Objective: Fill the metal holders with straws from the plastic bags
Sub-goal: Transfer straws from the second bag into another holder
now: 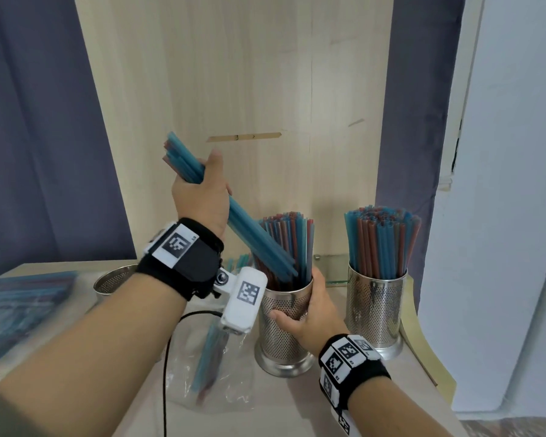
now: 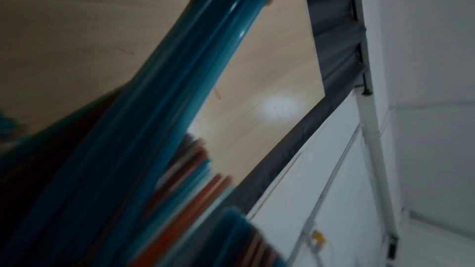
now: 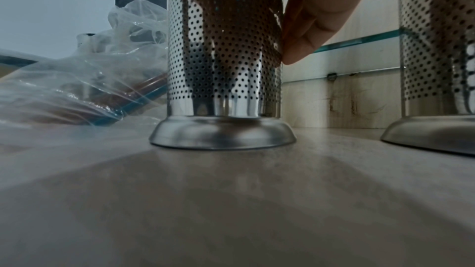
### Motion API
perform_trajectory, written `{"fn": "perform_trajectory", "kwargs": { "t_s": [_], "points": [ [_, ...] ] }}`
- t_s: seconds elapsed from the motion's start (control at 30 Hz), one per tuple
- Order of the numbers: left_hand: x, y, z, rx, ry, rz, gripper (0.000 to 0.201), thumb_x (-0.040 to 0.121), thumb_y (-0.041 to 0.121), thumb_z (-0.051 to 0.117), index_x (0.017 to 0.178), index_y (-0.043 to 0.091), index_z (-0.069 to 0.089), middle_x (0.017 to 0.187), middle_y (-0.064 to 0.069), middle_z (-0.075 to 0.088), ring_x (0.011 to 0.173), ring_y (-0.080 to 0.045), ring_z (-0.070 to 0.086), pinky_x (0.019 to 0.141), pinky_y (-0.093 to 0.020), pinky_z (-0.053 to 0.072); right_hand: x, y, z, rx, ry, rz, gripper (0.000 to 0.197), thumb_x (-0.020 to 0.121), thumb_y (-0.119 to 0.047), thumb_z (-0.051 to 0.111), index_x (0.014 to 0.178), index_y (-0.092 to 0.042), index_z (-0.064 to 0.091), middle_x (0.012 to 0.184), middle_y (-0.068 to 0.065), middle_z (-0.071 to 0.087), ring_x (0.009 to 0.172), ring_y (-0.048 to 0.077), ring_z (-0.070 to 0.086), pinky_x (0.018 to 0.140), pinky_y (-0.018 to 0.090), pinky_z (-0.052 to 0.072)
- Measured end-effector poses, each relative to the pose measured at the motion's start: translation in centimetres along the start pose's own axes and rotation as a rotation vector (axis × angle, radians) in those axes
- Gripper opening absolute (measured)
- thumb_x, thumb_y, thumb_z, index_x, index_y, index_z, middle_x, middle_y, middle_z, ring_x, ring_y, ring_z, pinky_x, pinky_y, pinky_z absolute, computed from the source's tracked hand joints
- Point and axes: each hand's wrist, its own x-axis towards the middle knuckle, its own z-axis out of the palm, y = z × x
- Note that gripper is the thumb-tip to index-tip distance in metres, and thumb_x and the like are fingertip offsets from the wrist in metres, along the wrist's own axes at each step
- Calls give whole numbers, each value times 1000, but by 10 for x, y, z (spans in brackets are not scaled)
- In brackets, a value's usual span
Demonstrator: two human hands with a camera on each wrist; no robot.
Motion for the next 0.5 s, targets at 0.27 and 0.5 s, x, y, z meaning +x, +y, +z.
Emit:
{"fn": "perform_trajectory", "kwargs": {
  "t_s": [0.27,0.5],
  "points": [
    [-19,-44,-17,311,-120,58,19,87,19,70,76,17,55,69,1,61,51,2,59,51,-13,47,1,1,0,-14,3,-13,102,62,-55,84,142,-48,20,133,-22,51,124,-1,50,106,27,45],
    [-36,-50,-16,390,-288,101,17,85,23,73,77,20,58,73,7,66,65,1,67,57,-17,53,0,0,0,-24,17,-29,101,61,-55,83,140,-46,22,132,-21,52,124,-1,50,107,27,44]
  ]
}}
